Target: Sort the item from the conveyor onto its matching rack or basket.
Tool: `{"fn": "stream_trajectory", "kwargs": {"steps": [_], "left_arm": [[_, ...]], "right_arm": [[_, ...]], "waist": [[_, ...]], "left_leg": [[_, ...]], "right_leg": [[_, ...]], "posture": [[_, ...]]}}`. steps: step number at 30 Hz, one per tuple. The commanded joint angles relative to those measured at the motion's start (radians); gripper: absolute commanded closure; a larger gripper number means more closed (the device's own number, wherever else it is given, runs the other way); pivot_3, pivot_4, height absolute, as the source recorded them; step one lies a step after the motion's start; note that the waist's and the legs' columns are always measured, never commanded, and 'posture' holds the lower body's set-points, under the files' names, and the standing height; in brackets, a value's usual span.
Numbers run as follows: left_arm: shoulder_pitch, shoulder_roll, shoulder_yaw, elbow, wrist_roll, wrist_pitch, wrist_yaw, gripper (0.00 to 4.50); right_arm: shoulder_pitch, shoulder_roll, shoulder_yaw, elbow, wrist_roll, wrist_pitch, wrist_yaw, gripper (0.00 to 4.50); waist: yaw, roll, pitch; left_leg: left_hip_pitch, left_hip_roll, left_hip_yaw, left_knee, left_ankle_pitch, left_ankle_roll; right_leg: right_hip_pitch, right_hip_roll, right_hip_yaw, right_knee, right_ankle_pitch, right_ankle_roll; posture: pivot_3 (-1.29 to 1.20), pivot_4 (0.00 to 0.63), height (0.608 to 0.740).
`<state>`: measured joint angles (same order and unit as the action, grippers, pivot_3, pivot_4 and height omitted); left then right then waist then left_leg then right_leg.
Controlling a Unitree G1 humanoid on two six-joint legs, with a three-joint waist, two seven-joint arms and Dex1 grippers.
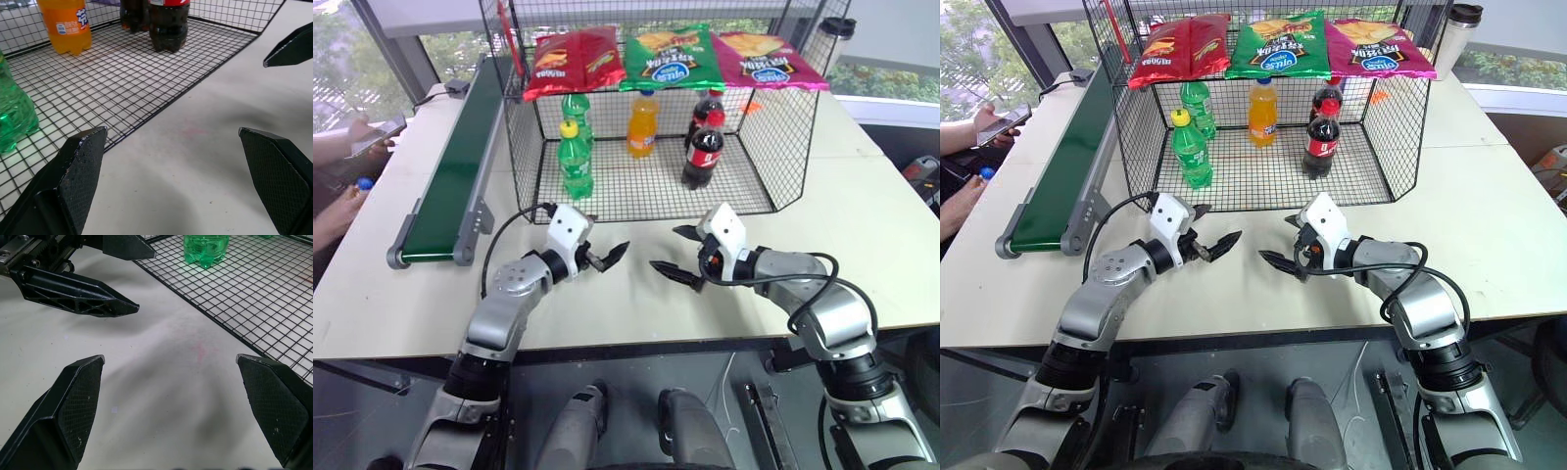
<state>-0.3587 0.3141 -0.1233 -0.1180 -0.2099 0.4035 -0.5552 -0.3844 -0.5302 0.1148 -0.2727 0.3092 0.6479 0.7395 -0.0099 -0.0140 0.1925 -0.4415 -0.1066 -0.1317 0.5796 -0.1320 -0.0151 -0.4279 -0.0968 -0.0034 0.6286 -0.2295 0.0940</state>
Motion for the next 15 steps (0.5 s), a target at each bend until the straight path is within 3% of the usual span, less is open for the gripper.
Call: {"fn": "stream_trajectory", "kwargs": {"steps": [1, 15], "left_arm": [[0.001, -0.004, 0.023, -0.031, -0.037, -0.010, -0.022, 0.00], [0.013, 0.009, -0.002, -0.033, 0.002, -0.011, -0.001, 0.00]], "right_arm": [[-0.006, -0.002, -0.003, -0.041, 0.010, -0.006, 0.002, 0.02], [-0.008, 0.003, 0.005, -0.047, 0.013, 0.002, 0.005, 0.02]], "waist": [[0.000, 0.000, 0.000], [0.000, 0.000, 0.000]], "left_leg": [[0.000, 0.000, 0.000, 0.000, 0.000, 0.000], [0.000, 0.000, 0.000, 0.000, 0.000, 0.000]], "right_leg": [[0.000, 0.000, 0.000, 0.000, 0.000, 0.000], [0.000, 0.000, 0.000, 0.000, 0.000, 0.000]], "posture": [[0.00, 0.150, 0.739], [0.00, 0.150, 0.739]]}}
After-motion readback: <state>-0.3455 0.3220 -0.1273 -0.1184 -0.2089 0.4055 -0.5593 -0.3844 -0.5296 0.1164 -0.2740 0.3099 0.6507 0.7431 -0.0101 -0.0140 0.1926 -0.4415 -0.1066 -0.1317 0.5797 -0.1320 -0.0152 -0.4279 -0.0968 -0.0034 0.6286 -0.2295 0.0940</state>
